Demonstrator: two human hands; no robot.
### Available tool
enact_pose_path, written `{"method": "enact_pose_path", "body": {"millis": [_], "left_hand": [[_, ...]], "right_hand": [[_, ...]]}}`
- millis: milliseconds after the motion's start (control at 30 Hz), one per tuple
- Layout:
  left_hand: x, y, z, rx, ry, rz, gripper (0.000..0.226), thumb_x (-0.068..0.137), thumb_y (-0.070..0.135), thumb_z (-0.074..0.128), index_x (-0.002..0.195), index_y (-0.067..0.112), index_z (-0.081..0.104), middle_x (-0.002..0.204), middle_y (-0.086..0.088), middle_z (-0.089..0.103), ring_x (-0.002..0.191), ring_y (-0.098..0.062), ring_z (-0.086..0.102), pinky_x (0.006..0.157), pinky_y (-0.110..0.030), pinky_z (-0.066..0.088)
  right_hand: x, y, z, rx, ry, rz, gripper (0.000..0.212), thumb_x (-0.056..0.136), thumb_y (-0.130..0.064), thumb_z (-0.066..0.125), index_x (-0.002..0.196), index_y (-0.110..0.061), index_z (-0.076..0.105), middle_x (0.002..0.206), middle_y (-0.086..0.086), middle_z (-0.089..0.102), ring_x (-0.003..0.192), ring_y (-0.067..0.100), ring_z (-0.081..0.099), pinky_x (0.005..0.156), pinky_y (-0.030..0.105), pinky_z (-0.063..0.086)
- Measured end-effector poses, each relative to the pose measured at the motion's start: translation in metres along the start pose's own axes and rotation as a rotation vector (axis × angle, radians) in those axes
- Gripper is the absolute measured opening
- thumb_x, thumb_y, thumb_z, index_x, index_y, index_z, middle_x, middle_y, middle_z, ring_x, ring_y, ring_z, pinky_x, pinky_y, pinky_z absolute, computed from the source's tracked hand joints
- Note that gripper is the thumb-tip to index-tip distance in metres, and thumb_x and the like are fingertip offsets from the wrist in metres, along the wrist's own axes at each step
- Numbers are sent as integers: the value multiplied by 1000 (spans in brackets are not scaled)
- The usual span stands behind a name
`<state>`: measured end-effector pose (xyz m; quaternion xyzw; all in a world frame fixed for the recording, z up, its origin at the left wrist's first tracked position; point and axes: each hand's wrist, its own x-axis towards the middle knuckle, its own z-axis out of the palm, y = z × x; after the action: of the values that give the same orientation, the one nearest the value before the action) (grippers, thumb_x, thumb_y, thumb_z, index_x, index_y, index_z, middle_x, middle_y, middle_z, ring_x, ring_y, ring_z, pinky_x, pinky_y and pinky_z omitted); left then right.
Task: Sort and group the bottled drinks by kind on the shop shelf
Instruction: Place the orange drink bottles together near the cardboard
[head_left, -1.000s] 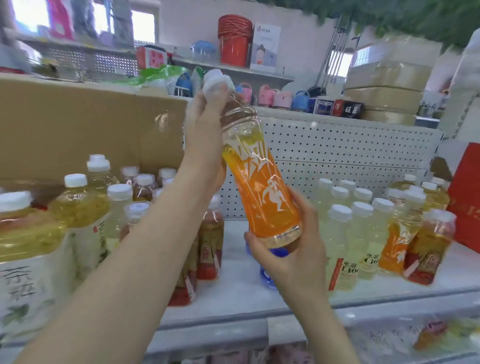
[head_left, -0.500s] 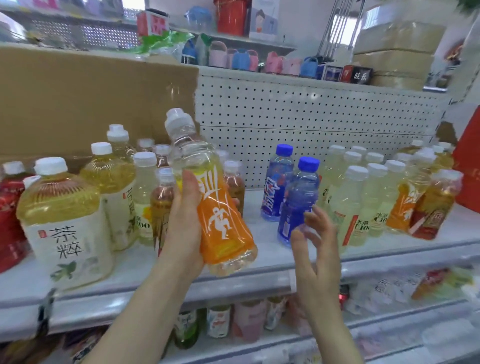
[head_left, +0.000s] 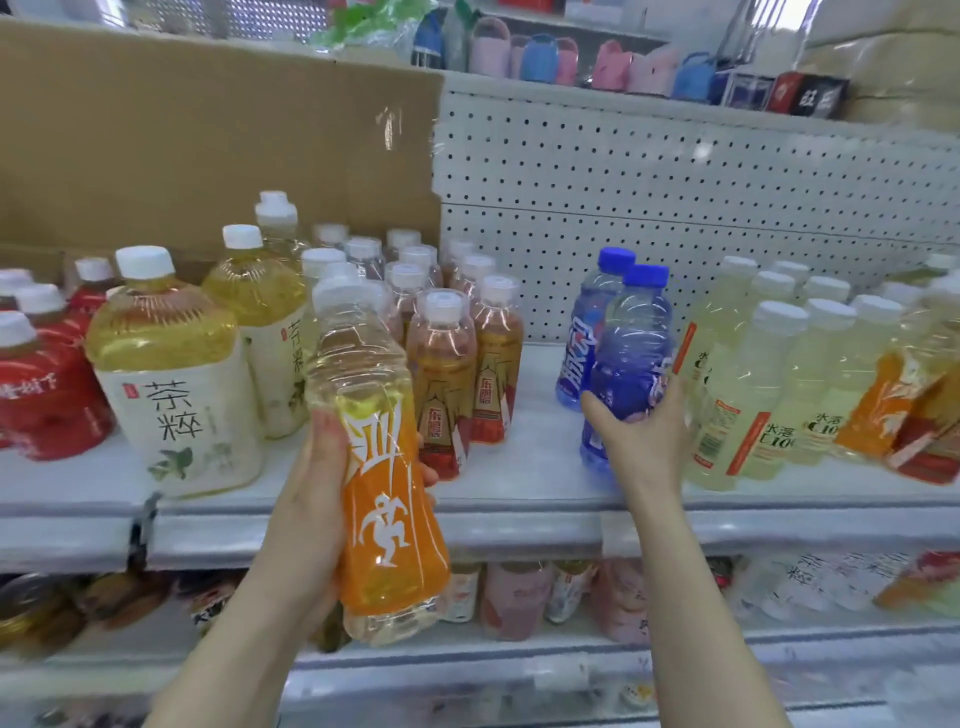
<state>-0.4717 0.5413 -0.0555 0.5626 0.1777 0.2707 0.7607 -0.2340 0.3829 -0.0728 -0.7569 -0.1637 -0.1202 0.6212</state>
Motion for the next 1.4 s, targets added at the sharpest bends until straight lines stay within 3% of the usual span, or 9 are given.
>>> {"method": "enact_pose_path", "body": {"millis": [200,433,533,700,800,900,1033,1233,1400], "left_hand": [[-20,-16,-15,-56,149,-34,82,75,70,40,127,8,57,92,-24,73,74,-29,73,63,-41,62],[-70,-27,-88,-202,276,-78,75,76,58,63,131,7,57,101,-20,70,81,-30,72,64,-41,60],[-101,-25,-135,-191,365,-27,80,63,63,79,123,14,60,96,-15,69,76,-24,72,62,-39,59],[-164,-17,-240,-111,535,-23,61,84,50,72,133,21,52,115,-10,68,93,-23,68,81,-45,57],[-205,-9,-302,-65,611,-16,53,78,49,67,125,27,56,110,-3,72,91,-17,72,76,-41,58],[-238,2,-357,-26,671,-51,57,73,58,73,124,39,57,116,0,71,103,-26,70,88,-57,56],[-259,21,-410,-30,741,-45,68,70,60,71,131,40,52,123,0,69,109,-29,69,94,-56,54],[-250,54,-480,-48,776,38,67,78,51,64,140,34,47,127,1,68,110,-23,69,93,-50,56],[-221,89,-545,-36,829,135,37,93,36,55,129,29,55,117,-5,71,92,-18,74,66,-29,60]], "right_hand": [[-65,-55,-4,94,-149,-58,45,74,-37,86,103,-36,51,81,-20,68,65,-6,61,66,12,46],[-181,-74,35,173,-570,5,58,76,-58,74,125,-36,51,93,-18,73,73,12,70,71,35,58],[-237,-79,73,138,-688,-14,54,82,-48,76,127,-33,51,92,-15,72,75,16,69,69,24,53],[-330,-110,146,143,-811,17,54,81,-33,82,121,-39,45,101,-27,66,84,-16,63,70,2,42],[-385,-129,190,182,-869,55,58,81,-27,83,122,-36,44,103,-28,63,81,-21,61,67,-1,40],[-433,-152,229,211,-923,80,66,78,-36,84,131,-35,45,108,-24,66,87,-13,65,73,9,46],[-473,-180,277,206,-997,66,71,77,-44,84,134,-39,43,110,-22,68,89,-4,69,81,25,54],[-496,-224,356,257,-1053,22,61,80,-40,82,127,-42,43,105,-24,69,87,-7,68,68,8,48],[-500,-255,442,375,-1077,12,47,90,-47,69,130,-31,50,97,-27,70,86,-11,65,71,6,46]]}}
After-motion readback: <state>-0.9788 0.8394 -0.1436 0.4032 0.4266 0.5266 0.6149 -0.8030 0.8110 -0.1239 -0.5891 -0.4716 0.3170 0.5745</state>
